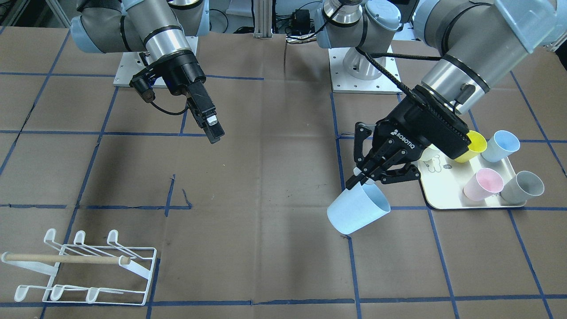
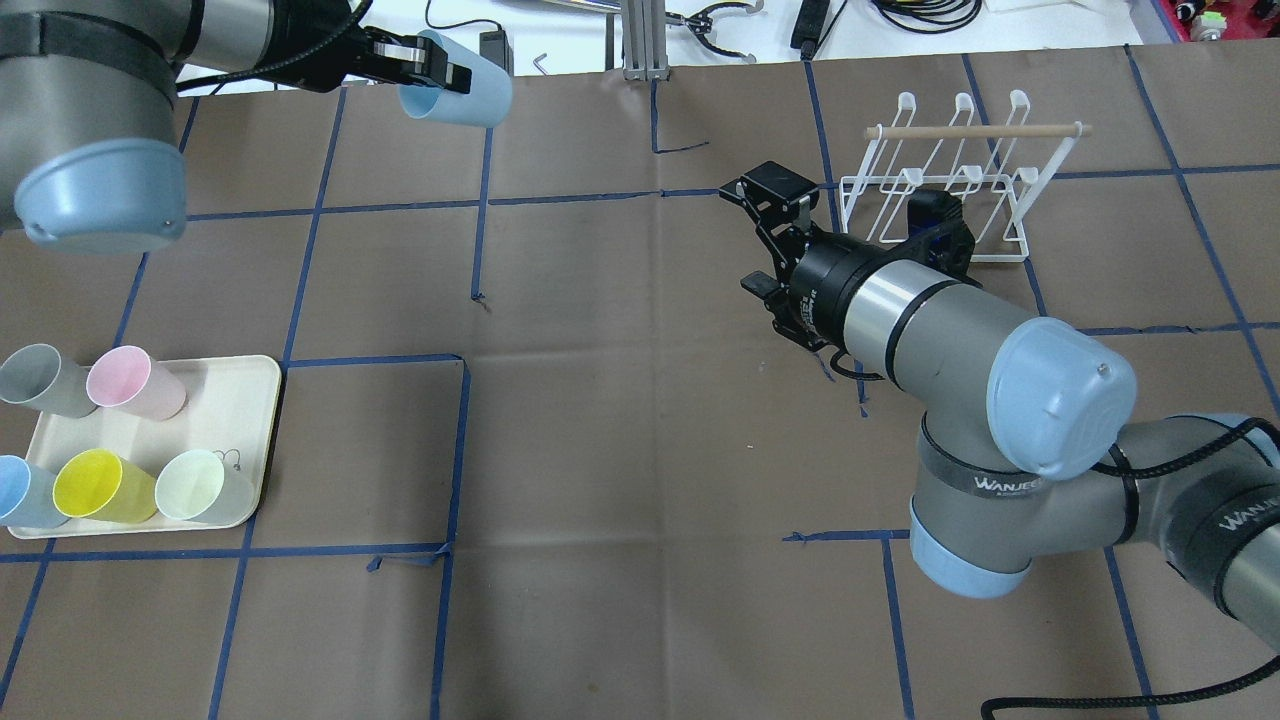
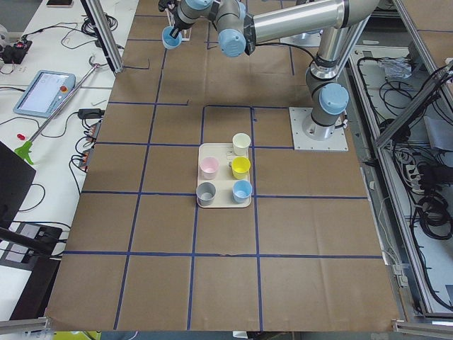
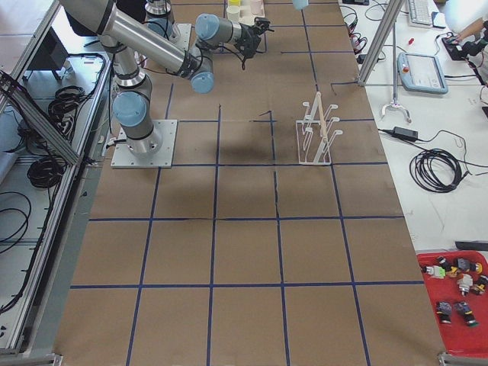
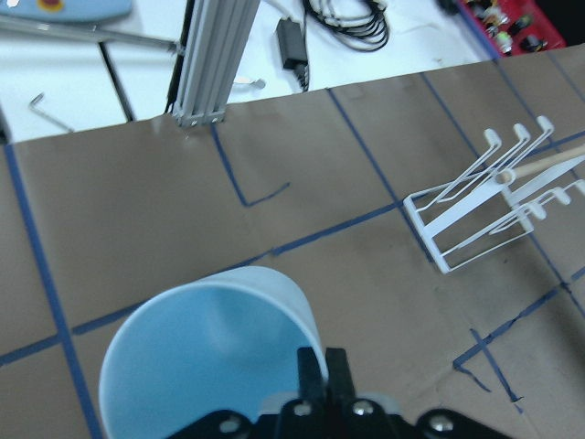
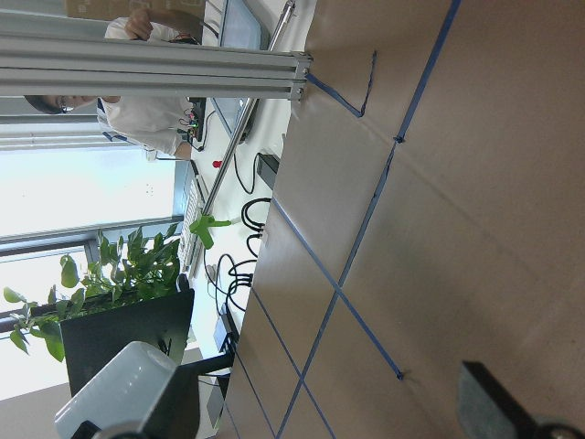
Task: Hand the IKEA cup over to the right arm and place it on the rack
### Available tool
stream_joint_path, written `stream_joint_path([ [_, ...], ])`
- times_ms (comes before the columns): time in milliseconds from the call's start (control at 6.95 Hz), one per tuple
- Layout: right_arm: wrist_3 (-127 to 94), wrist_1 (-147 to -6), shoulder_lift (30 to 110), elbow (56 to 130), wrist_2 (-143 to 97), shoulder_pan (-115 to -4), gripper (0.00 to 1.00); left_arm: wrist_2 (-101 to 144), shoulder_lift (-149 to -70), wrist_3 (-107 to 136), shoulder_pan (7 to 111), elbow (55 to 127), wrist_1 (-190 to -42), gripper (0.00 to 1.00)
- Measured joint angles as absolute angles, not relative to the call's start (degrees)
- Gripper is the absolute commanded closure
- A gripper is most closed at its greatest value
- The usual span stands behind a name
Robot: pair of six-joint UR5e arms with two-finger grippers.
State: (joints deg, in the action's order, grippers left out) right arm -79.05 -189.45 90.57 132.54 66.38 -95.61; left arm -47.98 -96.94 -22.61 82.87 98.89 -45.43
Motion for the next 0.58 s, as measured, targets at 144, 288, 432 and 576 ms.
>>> stream_joint_path([
  [144, -79.04, -189.36, 90.4, 132.54, 66.54, -95.67, 0.0, -42.79, -96.28, -21.87, 82.91, 104.41, -35.53, 1.0],
  [288, -79.16, -189.23, 90.32, 132.54, 66.72, -95.69, 0.0, -39.54, -95.71, -21.23, 82.94, 109.87, -26.32, 1.0],
  [432, -79.54, -189.19, 90.29, 132.54, 66.84, -95.77, 0.0, -36.6, -95.79, -20.11, 82.95, 115.55, -16.06, 1.0],
  [576, -81.36, -189.21, 90.27, 132.54, 66.95, -96.06, 0.0, -34.42, -96.26, -17.76, 83.0, 120.62, -5.9, 1.0],
])
